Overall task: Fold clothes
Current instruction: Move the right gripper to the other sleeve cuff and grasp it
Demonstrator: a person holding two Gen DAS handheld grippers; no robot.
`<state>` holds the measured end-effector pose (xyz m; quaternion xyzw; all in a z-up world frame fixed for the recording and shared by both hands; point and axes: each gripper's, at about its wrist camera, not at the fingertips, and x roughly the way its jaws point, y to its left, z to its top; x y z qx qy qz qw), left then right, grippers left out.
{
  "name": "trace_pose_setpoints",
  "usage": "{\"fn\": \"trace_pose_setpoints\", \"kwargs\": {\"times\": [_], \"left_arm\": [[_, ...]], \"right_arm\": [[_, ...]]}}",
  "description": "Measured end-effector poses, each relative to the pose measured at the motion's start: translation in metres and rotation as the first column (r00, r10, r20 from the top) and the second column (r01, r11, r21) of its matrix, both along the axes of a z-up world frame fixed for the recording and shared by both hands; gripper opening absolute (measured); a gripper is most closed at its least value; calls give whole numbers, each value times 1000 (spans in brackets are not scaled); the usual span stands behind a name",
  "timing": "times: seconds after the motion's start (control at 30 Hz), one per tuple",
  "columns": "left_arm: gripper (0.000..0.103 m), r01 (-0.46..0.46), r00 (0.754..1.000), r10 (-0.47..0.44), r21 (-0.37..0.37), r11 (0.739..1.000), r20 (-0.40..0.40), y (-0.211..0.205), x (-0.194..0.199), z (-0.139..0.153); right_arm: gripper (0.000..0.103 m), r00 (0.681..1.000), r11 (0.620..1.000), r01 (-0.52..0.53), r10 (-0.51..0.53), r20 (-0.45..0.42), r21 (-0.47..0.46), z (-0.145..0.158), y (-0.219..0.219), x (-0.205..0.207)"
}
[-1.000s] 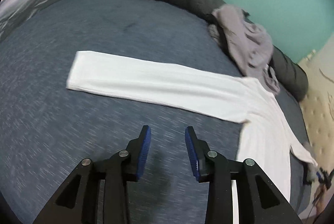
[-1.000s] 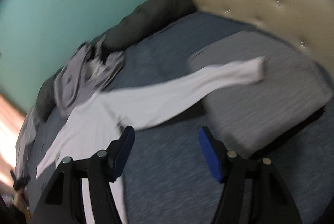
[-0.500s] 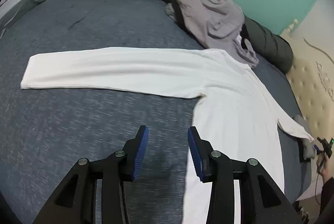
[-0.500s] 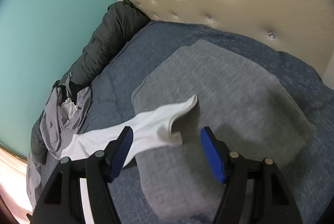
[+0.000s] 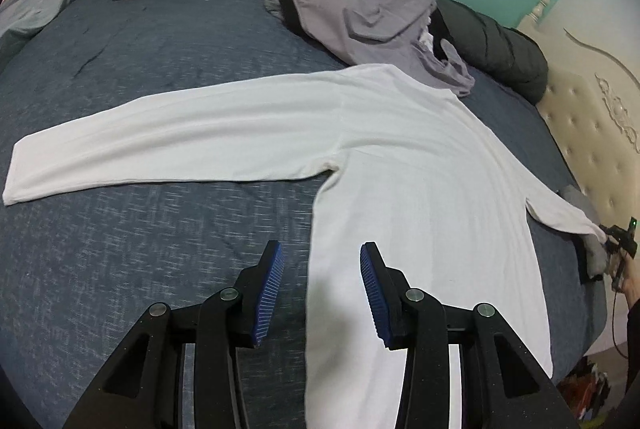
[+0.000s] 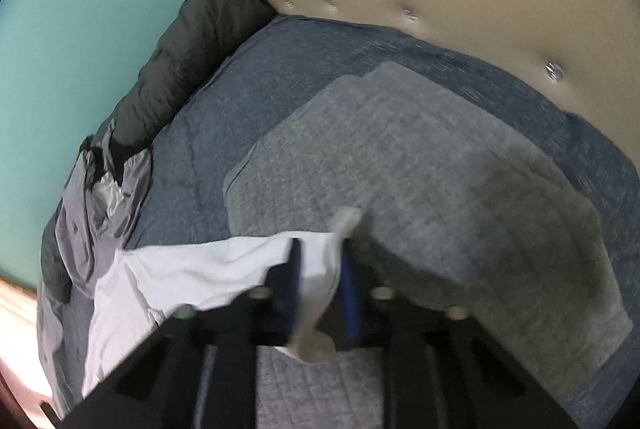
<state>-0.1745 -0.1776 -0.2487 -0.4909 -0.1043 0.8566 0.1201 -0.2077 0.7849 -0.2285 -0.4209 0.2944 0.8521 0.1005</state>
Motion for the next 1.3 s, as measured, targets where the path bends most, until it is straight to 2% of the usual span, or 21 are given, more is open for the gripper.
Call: {"fn": "trace_pose_setpoints", "kwargs": {"times": [0.07, 0.23, 0.43, 0.57, 0.67, 0.77, 0.87, 0.97, 1.0, 1.03, 1.07, 1.13, 1.2, 1.23, 1.3], "left_arm": [[44, 8, 1000, -8, 2, 1000, 1, 6, 0, -1], [44, 21, 1000, -21, -3, 1000, 6, 15, 0, -4], [44, 19, 1000, -19, -12, 1000, 13, 20, -1, -6], [44, 19, 1000, -18, -21, 1000, 18, 24, -2, -8], [44, 25, 999, -24, -26, 999, 23, 29, -2, -11], [44, 34, 999, -33, -26, 999, 30, 36, -2, -14], [44, 50, 998, -49, -28, 998, 38, 44, -4, -19], [44, 74, 996, -73, -22, 997, 49, 54, -5, -24], [44, 84, 995, -83, -21, 996, 51, 57, -5, -25], [44, 93, 995, -91, -23, 995, 49, 60, -5, -25], [44, 100, 994, -99, -24, 995, 47, 63, -5, -25], [44, 106, 994, -106, -15, 994, 42, 67, -4, -25], [44, 112, 993, -112, -5, 994, 37, 70, -4, -24], [44, 115, 993, -115, 0, 993, 35, 72, -4, -23], [44, 116, 993, -116, 8, 993, 30, 74, -3, -23]], "right_arm": [[3, 1000, 999, -21, 21, -9, 32, 4, -1, -2], [2, 993, 991, -29, 44, -111, 131, 32, 1, -3], [2, 981, 974, -12, 55, -186, 225, 65, 5, -16], [2, 982, 963, -6, 57, -181, 269, 78, 14, -34], [2, 988, 958, -4, 47, -147, 285, 74, 18, -51], [2, 996, 957, -9, 34, -79, 288, 55, 23, -62], [2, 1000, 957, 21, -14, -24, 290, 31, 30, -65], [4, 998, 950, 65, -66, -8, 306, 18, 35, -61], [6, 996, 947, 91, -90, -20, 307, 18, 38, -55], [14, 994, 949, 109, -100, -45, 294, 20, 41, -50], [34, 991, 952, 126, -110, -71, 280, 22, 44, -44], [51, 987, 966, 136, -112, -119, 220, 26, 49, -31], [51, 985, 989, 76, -56, -162, 126, 26, 47, -23], [51, 989, 993, 39, -21, -148, 115, 24, 42, -22], [51, 994, 987, -50, 64, -88, 153, 18, 28, -22]]}}
